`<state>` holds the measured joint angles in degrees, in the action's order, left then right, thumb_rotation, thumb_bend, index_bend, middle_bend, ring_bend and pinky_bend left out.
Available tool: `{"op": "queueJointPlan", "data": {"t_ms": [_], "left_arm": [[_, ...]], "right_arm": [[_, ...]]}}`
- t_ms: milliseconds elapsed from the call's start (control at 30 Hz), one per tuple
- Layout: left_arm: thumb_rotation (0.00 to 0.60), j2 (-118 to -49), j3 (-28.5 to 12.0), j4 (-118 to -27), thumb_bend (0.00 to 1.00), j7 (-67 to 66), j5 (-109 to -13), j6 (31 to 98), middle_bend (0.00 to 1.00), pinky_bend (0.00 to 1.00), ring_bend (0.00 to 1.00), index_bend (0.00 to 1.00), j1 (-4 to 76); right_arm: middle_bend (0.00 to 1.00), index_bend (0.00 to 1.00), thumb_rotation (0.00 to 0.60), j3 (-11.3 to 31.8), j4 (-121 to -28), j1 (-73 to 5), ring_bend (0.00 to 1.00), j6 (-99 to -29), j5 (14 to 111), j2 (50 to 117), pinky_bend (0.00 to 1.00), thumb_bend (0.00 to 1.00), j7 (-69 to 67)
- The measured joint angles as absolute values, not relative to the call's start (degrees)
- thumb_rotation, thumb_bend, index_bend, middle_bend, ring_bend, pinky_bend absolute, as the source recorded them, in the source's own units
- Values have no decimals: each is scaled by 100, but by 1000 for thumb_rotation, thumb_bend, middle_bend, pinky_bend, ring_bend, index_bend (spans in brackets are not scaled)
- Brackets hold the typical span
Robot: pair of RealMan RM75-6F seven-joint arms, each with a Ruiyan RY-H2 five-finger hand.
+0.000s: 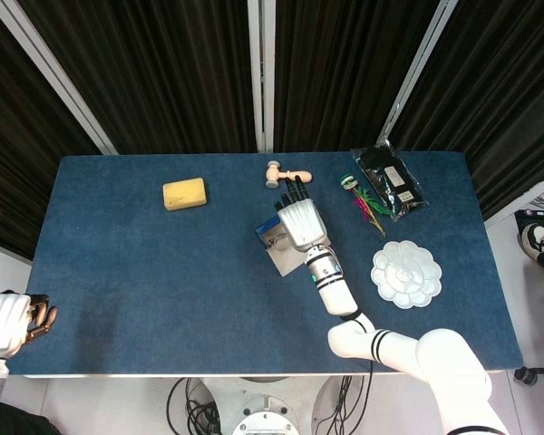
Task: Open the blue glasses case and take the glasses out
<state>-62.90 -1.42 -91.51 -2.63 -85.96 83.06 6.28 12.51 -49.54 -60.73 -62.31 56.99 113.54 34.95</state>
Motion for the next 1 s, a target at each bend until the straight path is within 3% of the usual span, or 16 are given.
{"op": "queueJointPlan", "data": {"t_ms": [267, 533, 667, 833, 1000], "left_arm": [[600, -6289, -142, -9153, 387, -268, -8594, 8302, 987, 660, 842, 842, 629], [600, -6285, -141, -9154, 387, -259, -8592, 8298, 987, 660, 842, 842, 629], [600, -6283, -140, -9148, 387, -245, -8596, 8298, 987, 660, 841, 842, 630], [600, -6281, -137, -9148, 387, -242, -8604, 8302, 986, 660, 841, 842, 630], [600, -6277, -133, -9158, 387, -253, -8605, 8300, 986, 660, 840, 842, 628]], "right_arm": [[320, 643, 600, 1490, -4843, -6073, 0, -6002, 5719, 11431, 0, 478, 3571], [236, 180, 600, 1829, -5216, -6219, 0, -5118, 4938, 11176, 0, 281, 4309], [216, 62, 600, 1921, -5585, -6252, 0, -4944, 4674, 10947, 0, 206, 4515], [218, 73, 600, 1899, -6177, -6129, 0, -4974, 4757, 10591, 0, 194, 4388], [243, 239, 600, 1697, -7155, -5804, 0, -5051, 5118, 9949, 0, 196, 4014]]}}
